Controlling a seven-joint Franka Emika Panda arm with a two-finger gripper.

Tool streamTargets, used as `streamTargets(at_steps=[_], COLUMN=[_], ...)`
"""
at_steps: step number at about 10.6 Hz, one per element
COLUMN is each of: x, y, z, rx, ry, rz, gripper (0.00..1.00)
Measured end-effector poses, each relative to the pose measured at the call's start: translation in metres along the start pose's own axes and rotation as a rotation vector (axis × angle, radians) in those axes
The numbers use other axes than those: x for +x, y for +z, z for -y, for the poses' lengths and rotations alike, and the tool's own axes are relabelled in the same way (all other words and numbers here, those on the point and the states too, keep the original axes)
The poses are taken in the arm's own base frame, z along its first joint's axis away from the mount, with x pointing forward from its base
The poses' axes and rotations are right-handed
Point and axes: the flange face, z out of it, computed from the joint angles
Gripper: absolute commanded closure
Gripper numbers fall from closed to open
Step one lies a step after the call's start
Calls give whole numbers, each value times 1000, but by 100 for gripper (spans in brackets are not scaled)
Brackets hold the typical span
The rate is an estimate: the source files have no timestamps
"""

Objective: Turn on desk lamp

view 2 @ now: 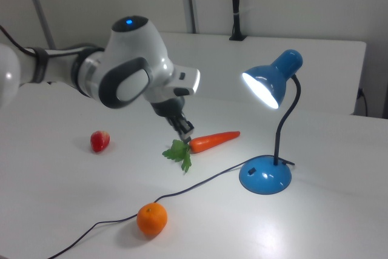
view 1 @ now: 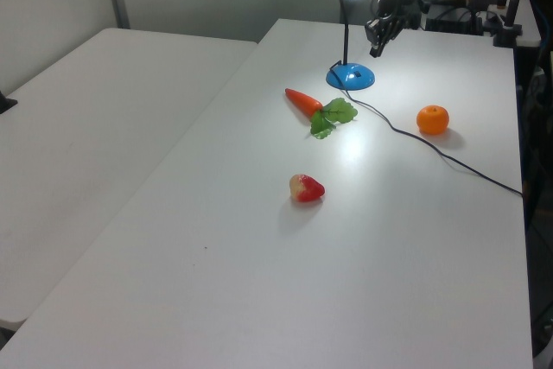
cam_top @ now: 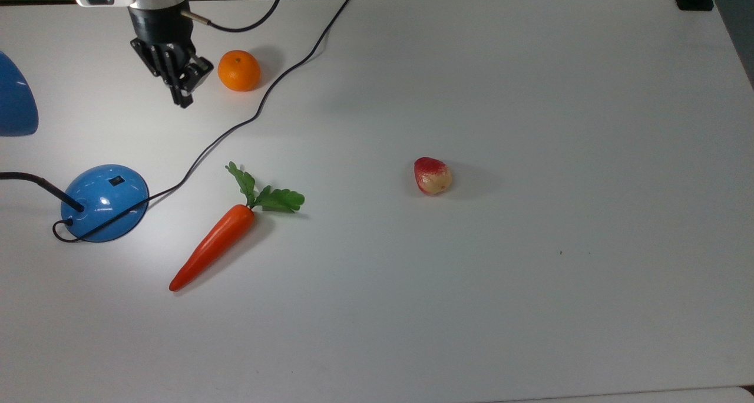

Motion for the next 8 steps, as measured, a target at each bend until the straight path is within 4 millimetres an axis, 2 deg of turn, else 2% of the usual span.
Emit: streamTargets(at_steps=[1, 2, 3, 5, 8], x=[-9, -18, -26, -34, -34], y=[-13, -23, -32, -51, -83], z=[10, 22, 36, 53, 56], rx=[-3, -6, -8, -7, 1], ry=[-31, -75, -124, -234, -360], rz=[53, 109, 156, 224, 283], gripper=[31, 10, 0, 0, 0])
